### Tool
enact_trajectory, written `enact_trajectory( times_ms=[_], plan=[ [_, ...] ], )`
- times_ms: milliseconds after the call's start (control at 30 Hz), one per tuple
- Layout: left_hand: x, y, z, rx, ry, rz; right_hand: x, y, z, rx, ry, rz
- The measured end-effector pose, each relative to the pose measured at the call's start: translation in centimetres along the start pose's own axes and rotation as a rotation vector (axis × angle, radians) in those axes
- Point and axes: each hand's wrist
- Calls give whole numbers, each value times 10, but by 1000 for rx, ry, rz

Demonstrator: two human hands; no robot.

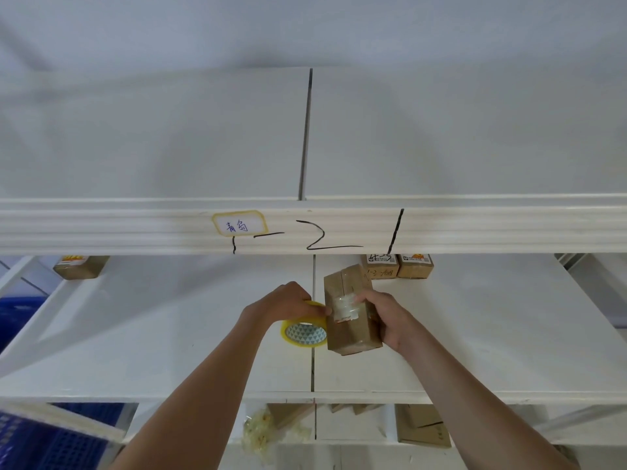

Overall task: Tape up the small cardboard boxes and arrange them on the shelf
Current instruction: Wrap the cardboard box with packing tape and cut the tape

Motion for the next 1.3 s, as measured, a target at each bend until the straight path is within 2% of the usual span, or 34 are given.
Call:
enact_trajectory(
  times_ms=[100,167,367,533,767,1133,1300],
  plan=[
    [-3,0,-3,-98,-83,-25,0,-7,1,56,-33,-25],
    [-5,-1,-7,-91,-110,-61,0,-16,0,10,-34,-70],
    [-9,3,-13,-92,-101,-46,0,-25,6,-107,-55,-56],
    [-8,-3,-14,-158,-101,-17,-2,-18,0,-93,-90,-38],
    [-7,-9,-17,-93,-84,33,0,-12,-7,-295,-91,19],
    [-6,-5,-25,-219,-134,-77,-6,5,-8,-229,-52,81],
    [-4,-8,-26,-142,-121,-91,-7,6,-5,-247,-71,90]
  ],
)
Point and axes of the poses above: each hand's wrist, its own x-axis towards the middle knuckle, its own y-axis out of the back of the hand, z = x × y, and after that the axes turned 14 degrees about -z, right-handed
